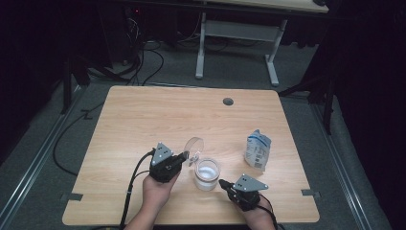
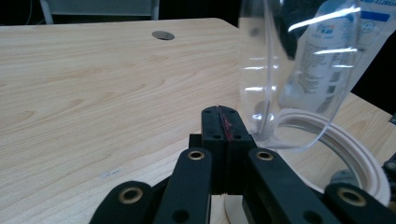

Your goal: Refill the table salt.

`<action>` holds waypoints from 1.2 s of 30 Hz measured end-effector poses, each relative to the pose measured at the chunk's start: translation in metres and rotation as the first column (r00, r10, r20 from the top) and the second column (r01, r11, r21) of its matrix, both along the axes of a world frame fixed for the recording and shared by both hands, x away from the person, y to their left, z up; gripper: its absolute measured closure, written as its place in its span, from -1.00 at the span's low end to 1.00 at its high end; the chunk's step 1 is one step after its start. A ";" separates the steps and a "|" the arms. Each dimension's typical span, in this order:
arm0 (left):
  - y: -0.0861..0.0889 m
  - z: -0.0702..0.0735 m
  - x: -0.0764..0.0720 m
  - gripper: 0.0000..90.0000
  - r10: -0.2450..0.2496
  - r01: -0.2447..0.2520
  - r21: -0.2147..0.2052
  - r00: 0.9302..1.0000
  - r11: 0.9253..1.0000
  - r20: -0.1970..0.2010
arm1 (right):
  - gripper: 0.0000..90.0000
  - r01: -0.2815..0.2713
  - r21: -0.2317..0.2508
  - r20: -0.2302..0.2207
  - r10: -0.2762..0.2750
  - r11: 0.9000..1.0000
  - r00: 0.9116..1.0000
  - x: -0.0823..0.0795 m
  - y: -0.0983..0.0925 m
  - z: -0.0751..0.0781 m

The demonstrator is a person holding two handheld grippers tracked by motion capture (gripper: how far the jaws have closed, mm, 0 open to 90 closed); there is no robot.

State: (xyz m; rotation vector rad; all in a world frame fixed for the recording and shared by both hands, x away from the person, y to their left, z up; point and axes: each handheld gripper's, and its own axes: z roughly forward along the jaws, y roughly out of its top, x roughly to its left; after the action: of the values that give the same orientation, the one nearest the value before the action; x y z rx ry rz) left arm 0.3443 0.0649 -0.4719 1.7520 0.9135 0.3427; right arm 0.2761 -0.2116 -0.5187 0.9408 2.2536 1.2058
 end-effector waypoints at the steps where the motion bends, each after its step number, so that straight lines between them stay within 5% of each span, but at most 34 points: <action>1: -0.001 0.001 -0.001 1.00 -0.004 0.004 -0.003 1.000 1.000 0.005 | 1.00 -0.008 -0.006 -0.001 0.008 1.000 1.000 0.000 0.002 0.000; 24: -0.007 -0.007 -0.013 1.00 -0.034 0.034 -0.002 0.999 0.999 0.007 | 1.00 -0.007 -0.009 0.002 0.007 1.000 1.000 0.000 0.003 -0.001; 36: 0.042 -0.031 -0.030 0.94 0.017 -0.017 0.131 1.000 0.991 0.001 | 1.00 0.056 0.028 0.038 -0.057 0.998 0.998 0.008 -0.005 0.012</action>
State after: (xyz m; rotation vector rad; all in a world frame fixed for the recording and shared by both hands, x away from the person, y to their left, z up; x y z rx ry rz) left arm 0.3142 0.1073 -0.5027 1.8648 0.9242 0.4224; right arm 0.2842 -0.2167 -0.5071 0.9769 2.1714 1.2213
